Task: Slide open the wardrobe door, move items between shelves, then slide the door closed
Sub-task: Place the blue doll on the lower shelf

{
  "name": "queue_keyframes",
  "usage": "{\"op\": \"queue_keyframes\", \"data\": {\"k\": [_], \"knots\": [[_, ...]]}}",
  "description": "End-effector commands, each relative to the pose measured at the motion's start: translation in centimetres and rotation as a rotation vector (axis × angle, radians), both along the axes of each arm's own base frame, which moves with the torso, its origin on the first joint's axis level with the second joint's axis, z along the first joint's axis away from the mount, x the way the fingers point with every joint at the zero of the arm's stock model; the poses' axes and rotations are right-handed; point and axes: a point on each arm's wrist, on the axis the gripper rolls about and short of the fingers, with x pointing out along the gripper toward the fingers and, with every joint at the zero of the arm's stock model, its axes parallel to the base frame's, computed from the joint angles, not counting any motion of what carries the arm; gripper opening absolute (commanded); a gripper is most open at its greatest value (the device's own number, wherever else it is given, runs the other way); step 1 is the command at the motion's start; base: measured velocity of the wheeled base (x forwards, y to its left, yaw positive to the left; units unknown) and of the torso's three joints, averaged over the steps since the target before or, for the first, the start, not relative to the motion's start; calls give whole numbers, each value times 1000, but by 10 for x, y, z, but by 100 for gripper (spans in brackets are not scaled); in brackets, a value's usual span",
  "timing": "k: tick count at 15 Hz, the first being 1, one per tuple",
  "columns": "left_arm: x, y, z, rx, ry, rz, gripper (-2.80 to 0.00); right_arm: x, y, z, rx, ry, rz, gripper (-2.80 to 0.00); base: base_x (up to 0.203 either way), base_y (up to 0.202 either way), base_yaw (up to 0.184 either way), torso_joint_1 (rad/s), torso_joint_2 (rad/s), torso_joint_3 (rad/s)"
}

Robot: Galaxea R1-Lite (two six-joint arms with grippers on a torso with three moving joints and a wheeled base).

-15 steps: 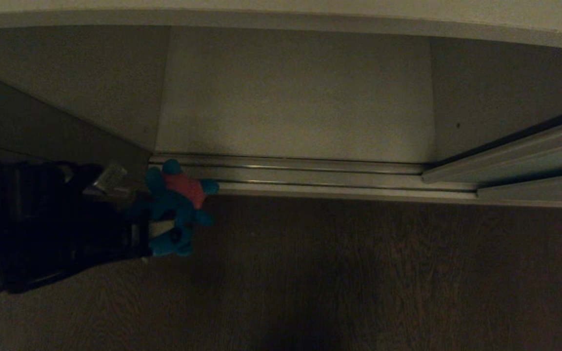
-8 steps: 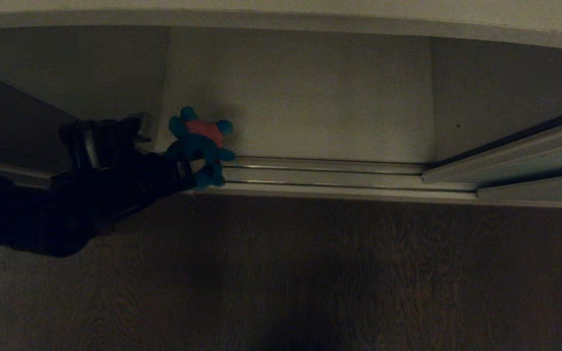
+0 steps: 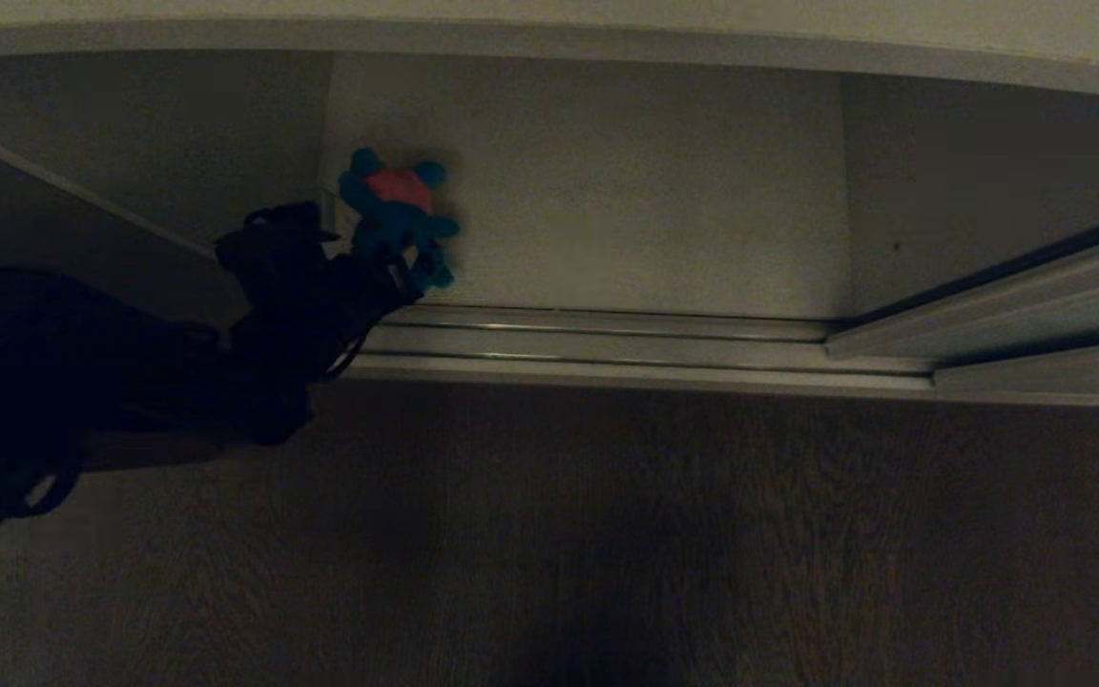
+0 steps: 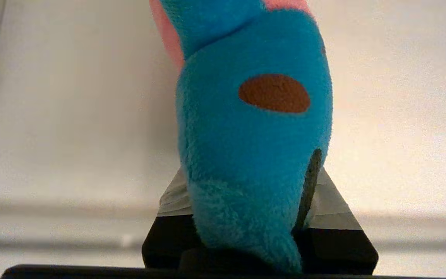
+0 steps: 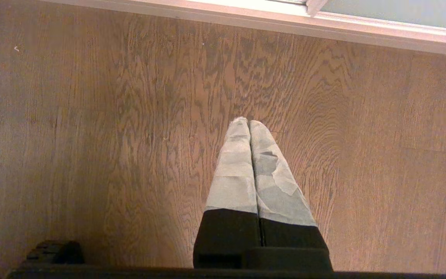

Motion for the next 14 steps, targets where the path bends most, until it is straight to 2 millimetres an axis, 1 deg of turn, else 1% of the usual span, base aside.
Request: {"op": "queue_keyframes", "data": {"k": [1, 3, 5, 7, 10, 11, 14], "knots": [[18, -4, -13, -9, -16, 3, -280, 0, 0, 0, 0, -4, 1, -280, 0, 0, 0, 0, 0, 0], [29, -6, -10, -21, -54, 10, -280, 0, 0, 0, -2, -3, 1, -280, 0, 0, 0, 0, 0, 0], [40, -7, -14, -30, -71, 25, -280, 0, 0, 0, 0, -5, 1, -280, 0, 0, 0, 0, 0, 0], [47, -8, -16, -51, -85, 44, -280, 0, 0, 0, 0, -6, 1, -280, 0, 0, 0, 0, 0, 0], [48, -8, -6, -96, -114, 65, -280, 0, 0, -1, 0, -2, 1, -280, 0, 0, 0, 0, 0, 0], [49, -7, 0, -125, -133, 69, 0, 0, 0, -1, 0, -2, 1, -280, 0, 0, 0, 0, 0, 0], [51, -8, 12, -142, -170, 66, 0, 0, 0, -1, 0, -2, 1, -280, 0, 0, 0, 0, 0, 0]]}}
